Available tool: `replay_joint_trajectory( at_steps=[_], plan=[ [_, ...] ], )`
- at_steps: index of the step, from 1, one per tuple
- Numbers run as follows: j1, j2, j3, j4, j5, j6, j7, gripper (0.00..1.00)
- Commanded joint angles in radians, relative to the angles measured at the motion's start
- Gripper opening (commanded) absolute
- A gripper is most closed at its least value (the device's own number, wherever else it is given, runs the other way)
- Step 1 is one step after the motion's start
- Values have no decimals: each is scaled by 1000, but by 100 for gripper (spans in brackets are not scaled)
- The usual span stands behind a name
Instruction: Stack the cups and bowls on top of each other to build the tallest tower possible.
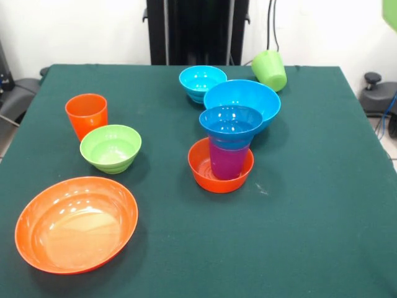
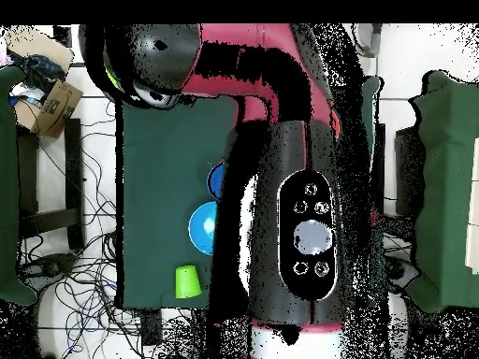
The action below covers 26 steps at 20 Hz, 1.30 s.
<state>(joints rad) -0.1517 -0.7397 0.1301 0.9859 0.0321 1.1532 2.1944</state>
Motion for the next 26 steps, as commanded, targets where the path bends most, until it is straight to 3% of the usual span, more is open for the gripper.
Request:
replay_joint_trajectory(
  at_steps=[1,10,17,26],
  plan=[
    [-89,-125,18,226,-110,25,-357,0],
    [-175,-215,47,253,-130,68,-384,0],
    [-218,-240,69,379,-155,-41,-425,0],
    [-247,-247,89,474,-180,-142,-434,0]
  ],
)
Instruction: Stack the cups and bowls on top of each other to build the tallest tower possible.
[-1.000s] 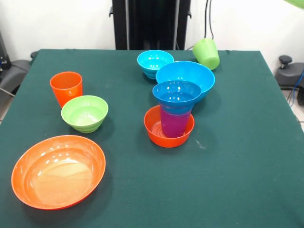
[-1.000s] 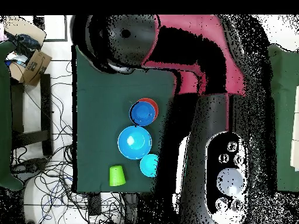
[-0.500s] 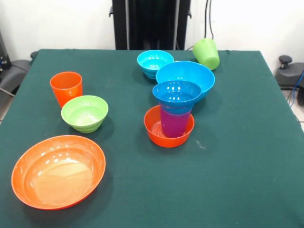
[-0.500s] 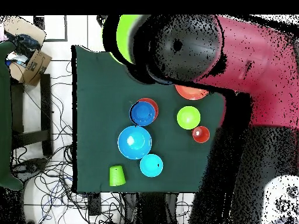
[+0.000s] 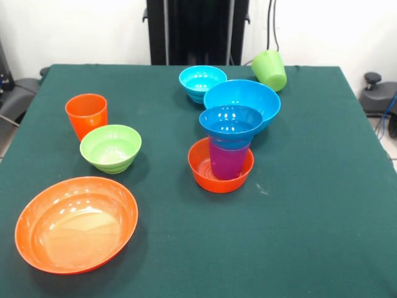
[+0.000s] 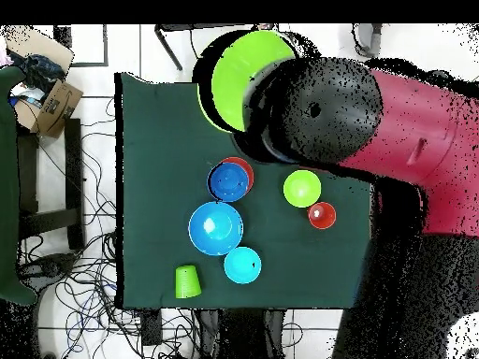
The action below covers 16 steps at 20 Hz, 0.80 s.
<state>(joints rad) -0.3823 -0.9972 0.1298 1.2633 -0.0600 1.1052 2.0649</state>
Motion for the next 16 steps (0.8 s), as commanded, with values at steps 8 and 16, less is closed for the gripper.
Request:
replay_joint_trajectory(
  at_steps=[8,16],
  plan=[
    [-55,23,129,253,-101,-144,-313,0],
    [-86,79,169,279,-142,-201,-292,0]
  ],
)
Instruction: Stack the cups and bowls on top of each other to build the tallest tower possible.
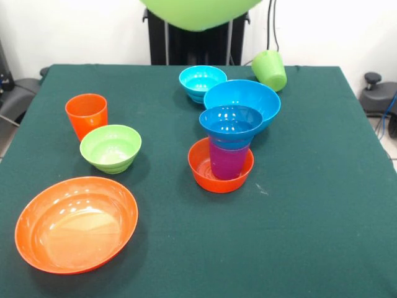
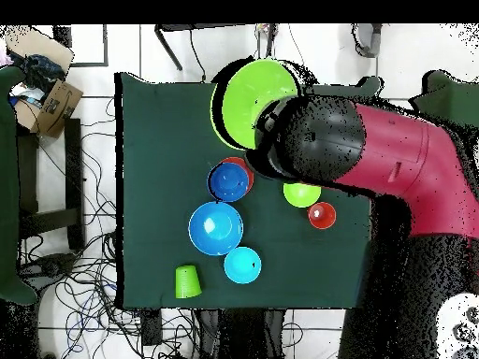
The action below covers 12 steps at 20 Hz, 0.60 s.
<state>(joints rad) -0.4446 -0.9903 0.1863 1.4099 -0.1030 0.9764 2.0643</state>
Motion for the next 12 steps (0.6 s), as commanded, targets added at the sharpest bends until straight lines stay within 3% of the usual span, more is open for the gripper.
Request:
replay_joint_trajectory(
  at_steps=[1,12],
  plan=[
    [-27,75,118,134,-104,-74,-290,0],
    [-59,103,172,153,-129,-76,-258,0]
  ],
)
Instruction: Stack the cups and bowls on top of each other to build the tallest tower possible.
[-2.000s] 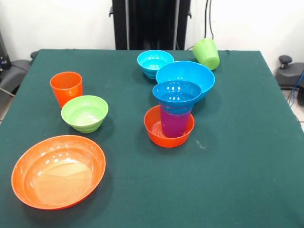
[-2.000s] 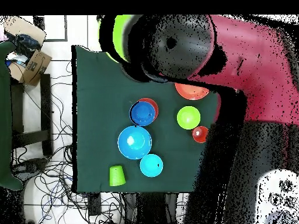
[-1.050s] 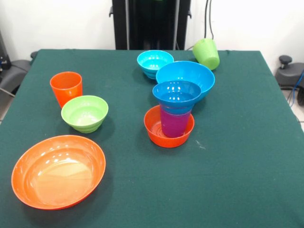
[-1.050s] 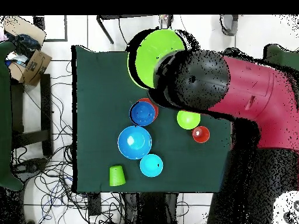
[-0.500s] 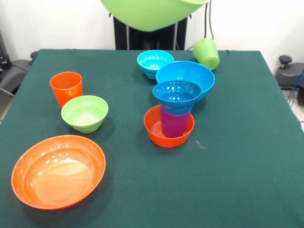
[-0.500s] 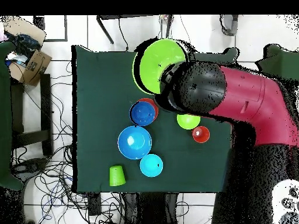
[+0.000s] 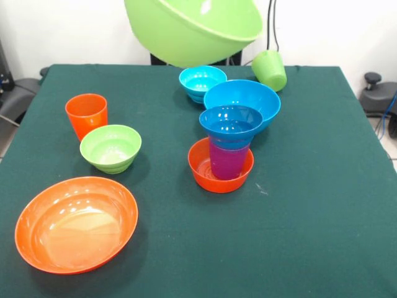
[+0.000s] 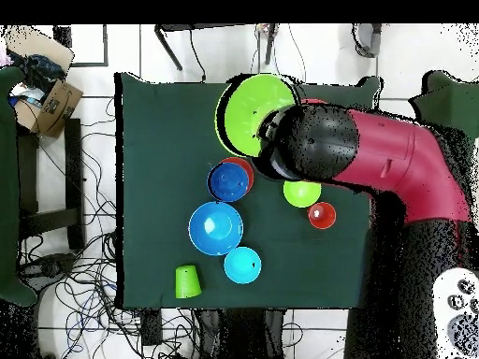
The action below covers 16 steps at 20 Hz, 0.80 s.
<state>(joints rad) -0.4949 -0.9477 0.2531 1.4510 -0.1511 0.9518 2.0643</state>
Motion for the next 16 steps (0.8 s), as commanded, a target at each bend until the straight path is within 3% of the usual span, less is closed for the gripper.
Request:
replay_joint_trajectory(
  at_steps=[1,16],
  plan=[
    [-8,68,106,112,-89,-60,-250,0],
    [-19,125,156,150,-108,-128,-199,0]
  ],
)
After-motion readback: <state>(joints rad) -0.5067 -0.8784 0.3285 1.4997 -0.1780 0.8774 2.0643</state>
